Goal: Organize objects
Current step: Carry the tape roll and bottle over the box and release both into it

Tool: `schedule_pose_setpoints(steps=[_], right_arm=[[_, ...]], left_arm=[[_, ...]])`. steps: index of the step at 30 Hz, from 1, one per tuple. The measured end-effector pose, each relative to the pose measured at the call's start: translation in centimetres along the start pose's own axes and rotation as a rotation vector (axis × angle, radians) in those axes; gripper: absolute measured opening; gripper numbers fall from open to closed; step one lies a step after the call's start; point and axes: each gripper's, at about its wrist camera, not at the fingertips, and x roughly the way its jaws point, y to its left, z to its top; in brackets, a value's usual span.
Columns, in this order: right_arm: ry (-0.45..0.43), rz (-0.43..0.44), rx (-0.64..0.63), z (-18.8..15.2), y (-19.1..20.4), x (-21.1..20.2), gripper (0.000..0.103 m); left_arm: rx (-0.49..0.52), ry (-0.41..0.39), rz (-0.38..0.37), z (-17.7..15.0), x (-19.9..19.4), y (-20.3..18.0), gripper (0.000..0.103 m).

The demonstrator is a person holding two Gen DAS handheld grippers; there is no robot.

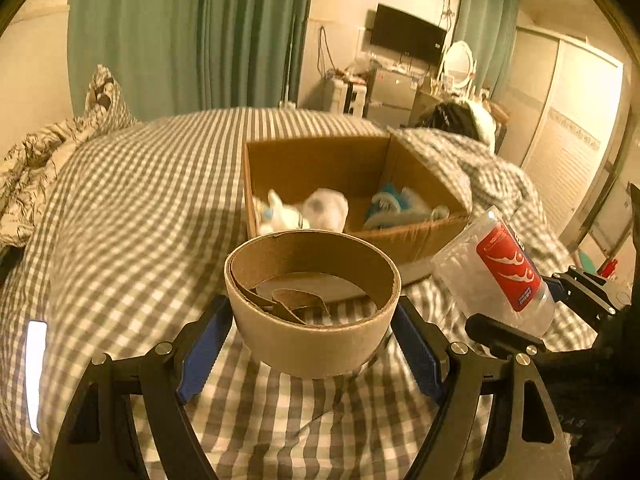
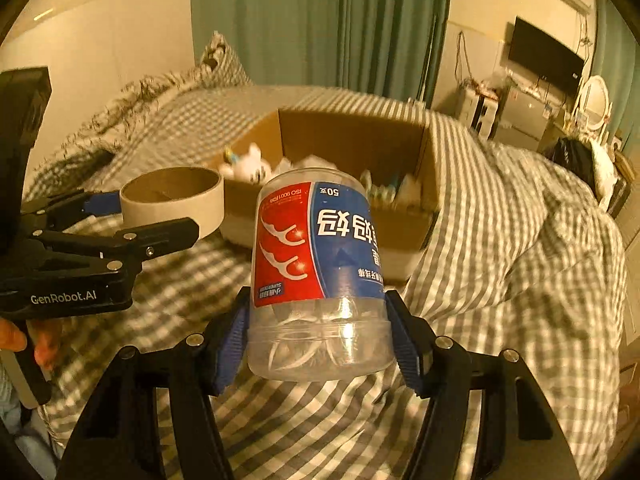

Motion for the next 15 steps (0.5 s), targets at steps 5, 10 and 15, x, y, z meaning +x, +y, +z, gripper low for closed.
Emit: schedule_pose_setpoints(steps=[5,10,15], right_arm=[[-0.063,-0.03,-0.023,2.5,-0.3,-2.0,0.063],[-0.142,-0.069,-0.052,6.6,-0.9,-3.7,0.063],[-0.196,-0.065,-0.048,10.2,-1.8,-4.3,0.063]], left_arm=[[0.006,-0.051,-0.01,2.4,-1.7,-0.2,0.083],[0.029,-0.1,0.0,5.5,-2.4,-0.5,0.083],[0.044,-0.137,0.013,9.0,-2.3,-0.4,0.083]])
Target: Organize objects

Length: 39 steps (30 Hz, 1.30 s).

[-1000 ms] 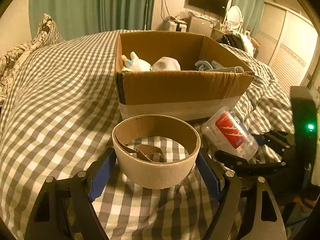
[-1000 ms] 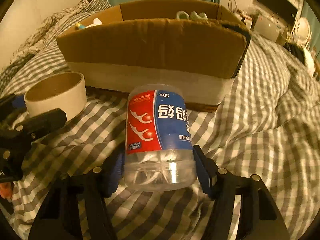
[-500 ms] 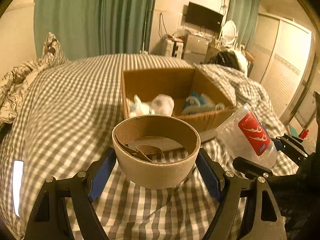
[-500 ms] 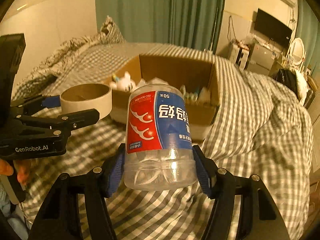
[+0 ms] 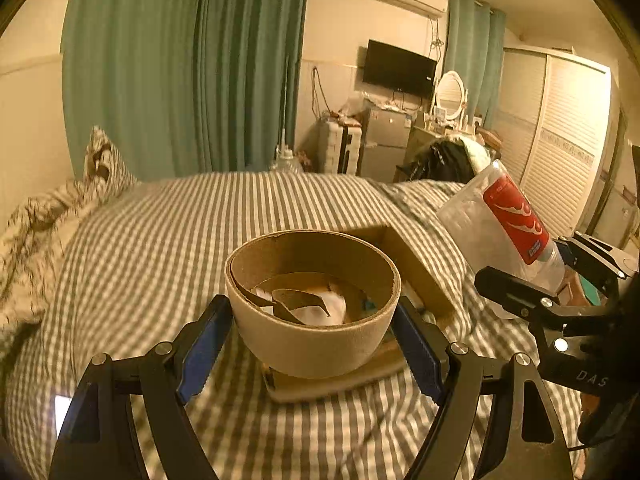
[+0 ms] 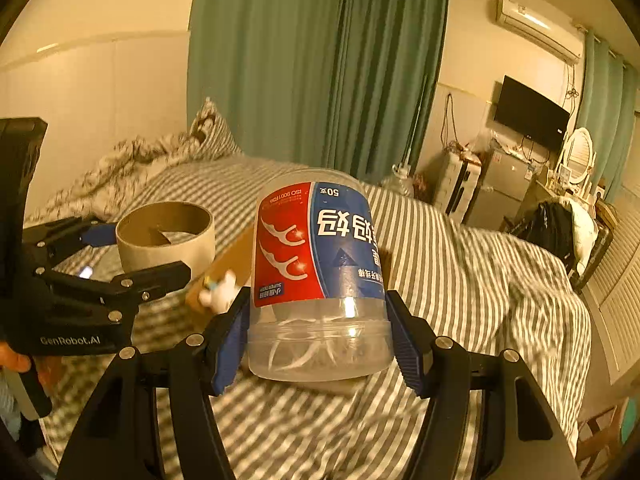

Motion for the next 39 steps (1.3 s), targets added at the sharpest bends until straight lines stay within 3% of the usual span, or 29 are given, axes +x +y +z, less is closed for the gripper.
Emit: schedule_pose_setpoints(steps=[10,14,22,27,32,34,39], right_arm=[[0.035,-0.006,0.023,4.4,-2.7,5.6,0.063],[0.076,-0.023,0.023,5.3,-3.4,8.6,0.063],[0.187,-0.008,0.115,4.3,-4.9,13.9,0.063],[0.232,0.009,0.172,3.1,-6.0,16.2,0.063],[0.197,0.006,0.208,2.9,-6.6,16.8,0.065],[0.176,0.005,0.23,3.1,-6.9,16.4,0.078],[0.106,-0.026,0.221,4.4,-7.2,14.2,0.082]], left_arm=[[-0.035,-0.025,0.021,5.7,4.4,1.4,0.083],[-0.019,0.028,0.057,6.6,8.2,1.4,0.083],[0.02,0.182,0.075,3.7,14.2,1.4,0.083],[0.056,0.199,0.068,2.5,15.1,1.1,0.083],[0.052,0.176,0.055,2.3,15.4,1.0,0.091],[0.044,0.153,0.062,2.4,15.2,1.2,0.103],[0.029,0.096,0.063,3.5,13.9,1.6,0.103]])
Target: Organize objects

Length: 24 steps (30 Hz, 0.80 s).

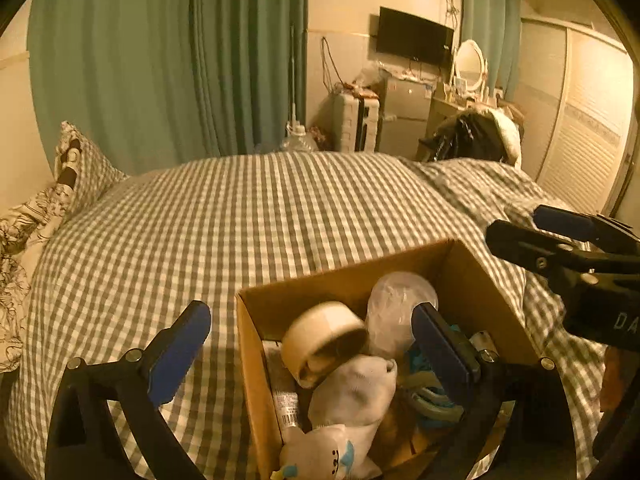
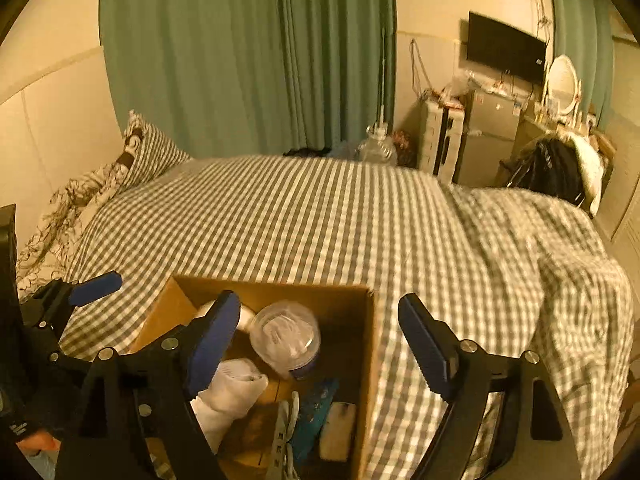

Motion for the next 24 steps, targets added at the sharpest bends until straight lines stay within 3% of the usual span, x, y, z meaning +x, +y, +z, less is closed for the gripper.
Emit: schedule_pose_setpoints(steps=[7,14,18,24], right_arm=[[-0.065,-0.001,0.026,1.4,-0.4,-4.5,0.087],[-0.194,-0.002,0.021,2.4,-0.2,-12.4,0.093],[-0.312,-0.048,-0.002,2.3,-0.1,-17.3,0.103],[-0.425,-0.123,-0.024,0.6,0.0,-22.0,0.103]], left_arm=[[-0.039,-0.101,0.016,2.8,-4.9,0.8,0.103],[-0.039,-0.233,0.08,5.1,-11.8,0.6,0.103],[-0.013,-0.296,0.075,4.5,-15.3,-0.2,0.103],[-0.02,-0.39,0.017,2.9,-19.4,-2.1,0.103]])
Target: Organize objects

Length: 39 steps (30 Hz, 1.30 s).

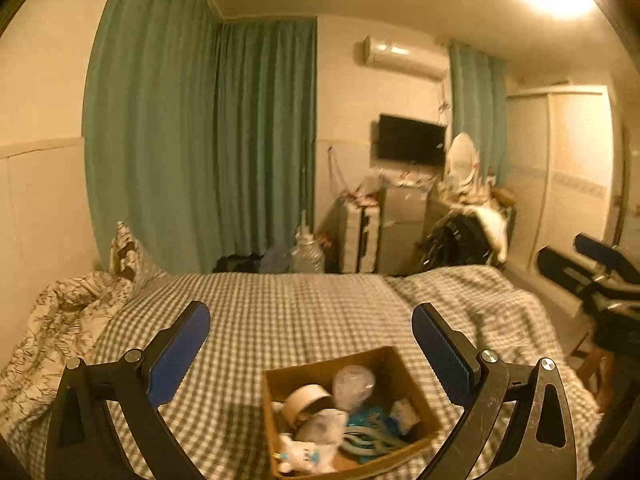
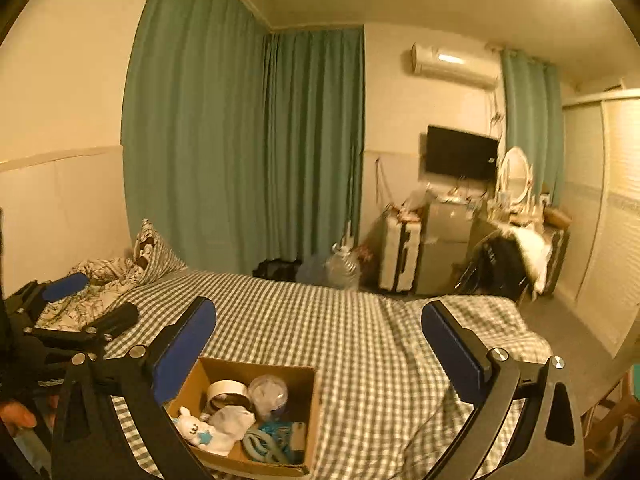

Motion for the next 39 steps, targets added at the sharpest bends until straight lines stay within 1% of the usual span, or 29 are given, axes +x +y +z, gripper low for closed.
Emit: schedule_pose_setpoints(steps=[2,4,6,8,11,13,15,17,20,25,27,39], right_arm=[[-0.025,-0.021,-0.01,-0.8,-0.2,-1.1,0.103],[-0.036,-0.034,-0.009,-1.9,-0.3,-1.8,0.103],[-0.029,-0.05,0.0,-3.6,-0.2,-2.2,0.103],[-0.028,-0.042,0.017,-5.2,-0.2,-2.5,0.103],[0.007,0.0,0.013,-8.0,0.6,-1.9,0.103],[0.02,0.002,-0.01,-9.6,1.4,-1.4,0.103],[0.035,0.011,-0.035,-11.4,2.4,-0.8,0.103],[0.048,0.02,-0.048,-12.9,2.8,-0.3,0.103],[0.055,0.022,-0.047,-14.2,2.7,0.7,0.103],[0.089,0.022,-0.033,-15.2,2.7,2.1,0.103],[0.098,0.008,-0.037,-15.4,2.6,2.3,0.103],[0.101,0.01,-0.03,-15.2,2.5,2.1,0.103]], left_arm=[[0.008,-0.022,-0.006,-0.4,-1.2,-0.6,0.103],[0.023,-0.052,0.008,-1.2,-2.5,-1.0,0.103],[0.026,-0.069,0.024,-2.4,-3.4,-1.0,0.103],[0.009,-0.08,0.038,-3.9,-3.9,-0.8,0.103],[-0.019,-0.063,0.057,-6.4,-3.9,-0.1,0.103],[-0.029,-0.042,0.084,-8.1,-3.6,0.3,0.103],[-0.014,-0.026,0.12,-9.5,-3.4,0.5,0.103],[0.007,-0.028,0.146,-10.5,-3.2,0.4,0.103],[0.013,-0.013,0.16,-11.5,-2.6,0.6,0.103],[0.01,0.02,0.163,-12.2,-1.6,0.6,0.103],[0.015,0.027,0.168,-12.5,-1.4,0.5,0.103],[-0.006,0.067,0.165,-12.7,-1.2,0.7,0.103]])
